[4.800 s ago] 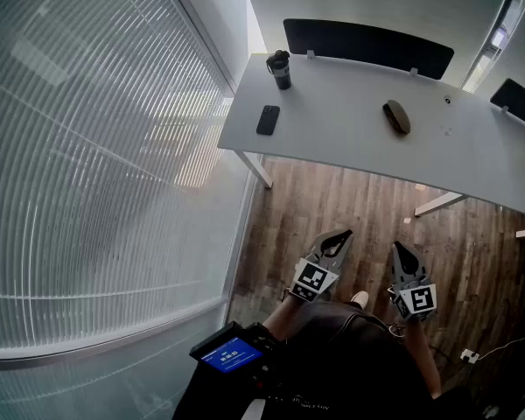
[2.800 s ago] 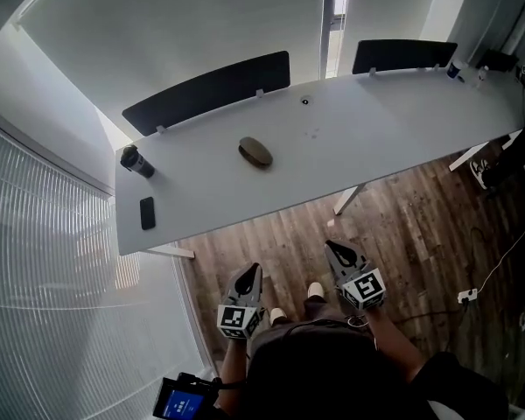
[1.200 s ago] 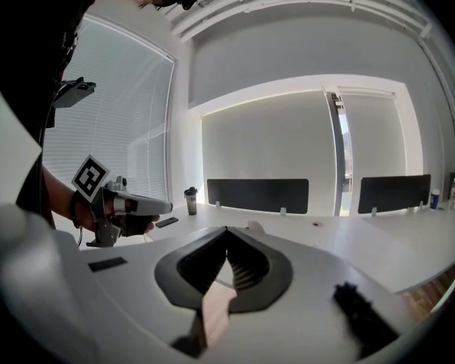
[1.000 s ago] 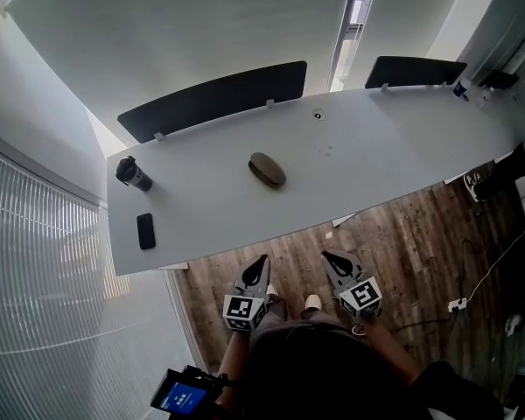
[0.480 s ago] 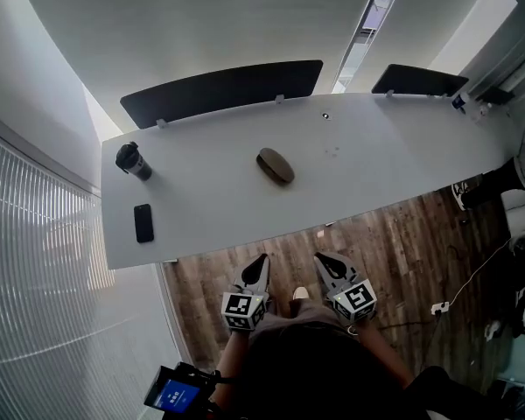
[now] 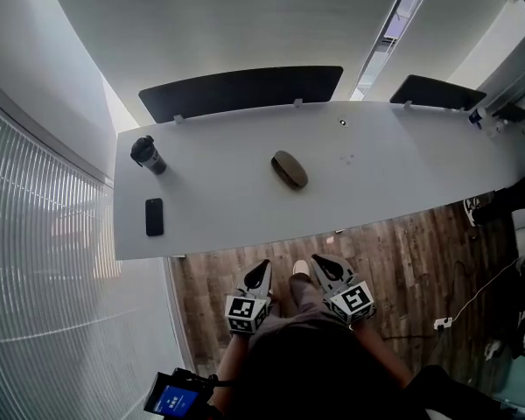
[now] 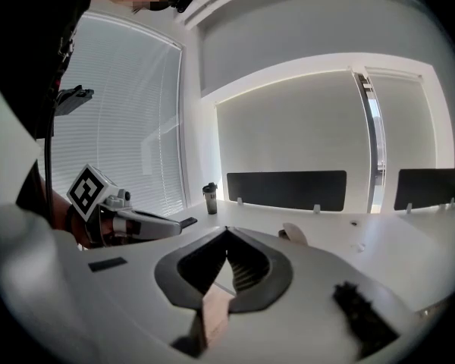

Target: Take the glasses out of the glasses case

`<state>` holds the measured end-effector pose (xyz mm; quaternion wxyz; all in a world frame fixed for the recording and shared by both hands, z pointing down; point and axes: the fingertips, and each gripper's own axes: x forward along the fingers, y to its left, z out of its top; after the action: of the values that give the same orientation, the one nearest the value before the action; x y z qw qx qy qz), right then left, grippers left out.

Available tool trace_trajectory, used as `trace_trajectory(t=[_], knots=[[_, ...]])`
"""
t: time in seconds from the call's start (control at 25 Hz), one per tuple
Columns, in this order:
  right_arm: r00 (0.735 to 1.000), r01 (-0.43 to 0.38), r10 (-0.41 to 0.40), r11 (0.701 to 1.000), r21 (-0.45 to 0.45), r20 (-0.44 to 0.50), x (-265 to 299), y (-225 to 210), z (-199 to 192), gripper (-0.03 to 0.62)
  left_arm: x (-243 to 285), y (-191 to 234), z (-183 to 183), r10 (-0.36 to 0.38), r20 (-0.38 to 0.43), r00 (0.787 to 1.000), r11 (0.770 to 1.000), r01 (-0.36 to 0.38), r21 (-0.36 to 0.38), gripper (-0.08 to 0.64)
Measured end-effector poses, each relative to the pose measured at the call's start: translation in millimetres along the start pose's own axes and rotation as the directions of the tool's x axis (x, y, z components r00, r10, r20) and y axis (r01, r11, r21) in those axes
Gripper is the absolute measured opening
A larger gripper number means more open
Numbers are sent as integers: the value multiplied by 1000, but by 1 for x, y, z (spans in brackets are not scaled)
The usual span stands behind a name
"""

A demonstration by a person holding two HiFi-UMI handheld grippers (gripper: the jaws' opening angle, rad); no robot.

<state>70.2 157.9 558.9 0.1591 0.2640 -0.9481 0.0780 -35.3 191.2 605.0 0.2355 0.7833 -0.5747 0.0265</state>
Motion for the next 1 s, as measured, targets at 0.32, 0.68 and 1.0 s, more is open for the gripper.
trace_trajectory(t=[0.32, 0.68, 1.0], knots=[[996, -76, 76, 997, -11, 43, 18, -44, -4, 6, 42, 8, -5, 93, -34, 995, 996, -93, 14, 0], [992, -85, 82, 996, 32, 92, 5, -153, -16, 6, 134, -48, 16, 89, -82, 993, 992, -81, 99, 2], [991, -99, 94, 994, 42, 93, 13, -198, -12, 6, 146, -44, 19, 146, -113, 983, 985, -133, 110, 2]])
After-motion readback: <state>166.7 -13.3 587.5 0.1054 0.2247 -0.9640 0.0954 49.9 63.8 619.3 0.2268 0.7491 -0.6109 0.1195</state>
